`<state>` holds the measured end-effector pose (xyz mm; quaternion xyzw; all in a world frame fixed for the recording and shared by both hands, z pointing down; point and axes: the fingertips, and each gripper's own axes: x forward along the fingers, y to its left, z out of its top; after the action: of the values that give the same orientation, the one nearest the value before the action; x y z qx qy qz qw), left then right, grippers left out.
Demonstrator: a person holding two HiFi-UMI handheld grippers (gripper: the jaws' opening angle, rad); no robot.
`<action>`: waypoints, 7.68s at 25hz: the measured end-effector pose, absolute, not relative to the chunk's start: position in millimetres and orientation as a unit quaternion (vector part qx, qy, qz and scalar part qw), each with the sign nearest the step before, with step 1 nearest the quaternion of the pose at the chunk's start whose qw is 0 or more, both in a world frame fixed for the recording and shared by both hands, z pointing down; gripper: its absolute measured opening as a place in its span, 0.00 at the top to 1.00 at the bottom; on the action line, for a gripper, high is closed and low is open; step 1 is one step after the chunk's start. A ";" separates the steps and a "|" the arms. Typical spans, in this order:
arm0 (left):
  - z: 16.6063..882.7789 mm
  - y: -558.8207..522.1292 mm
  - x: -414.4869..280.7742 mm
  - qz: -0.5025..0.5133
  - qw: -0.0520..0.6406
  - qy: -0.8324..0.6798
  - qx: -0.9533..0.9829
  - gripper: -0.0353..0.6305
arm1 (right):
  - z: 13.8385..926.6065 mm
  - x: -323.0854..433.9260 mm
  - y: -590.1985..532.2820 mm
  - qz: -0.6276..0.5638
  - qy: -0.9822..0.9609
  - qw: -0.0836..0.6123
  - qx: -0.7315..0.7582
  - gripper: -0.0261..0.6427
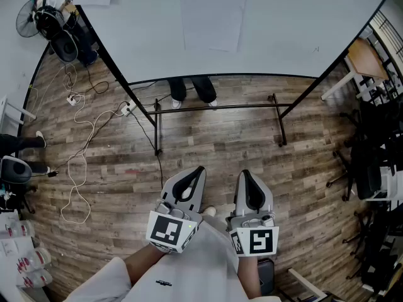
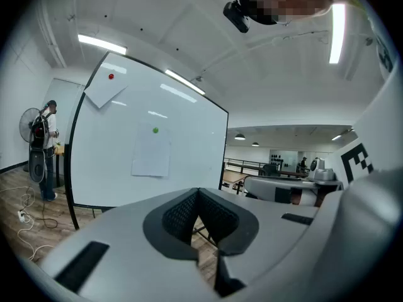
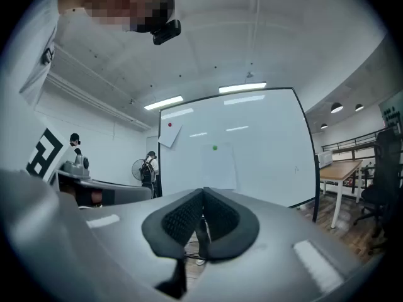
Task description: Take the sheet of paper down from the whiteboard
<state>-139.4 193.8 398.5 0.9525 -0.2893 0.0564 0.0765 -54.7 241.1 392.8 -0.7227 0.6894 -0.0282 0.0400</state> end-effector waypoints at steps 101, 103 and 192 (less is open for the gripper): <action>300.2 -181.9 28.1 -0.016 0.022 -0.422 0.906 0.94 | 293.1 149.1 -158.2 0.041 0.798 0.079 -0.596 0.86; 300.7 -187.3 30.5 -0.016 0.022 -0.423 0.906 0.94 | 290.2 152.7 -166.3 0.043 0.798 0.078 -0.596 0.84; 257.6 -250.8 55.6 -0.066 -0.005 -0.535 0.843 0.76 | 288.6 158.8 -206.7 0.012 0.818 0.065 -0.571 0.95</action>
<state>55.6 -250.8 257.6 0.8426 -0.5345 -0.0659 -0.0046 158.8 -206.7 288.6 -0.5714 0.8180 0.0116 0.0653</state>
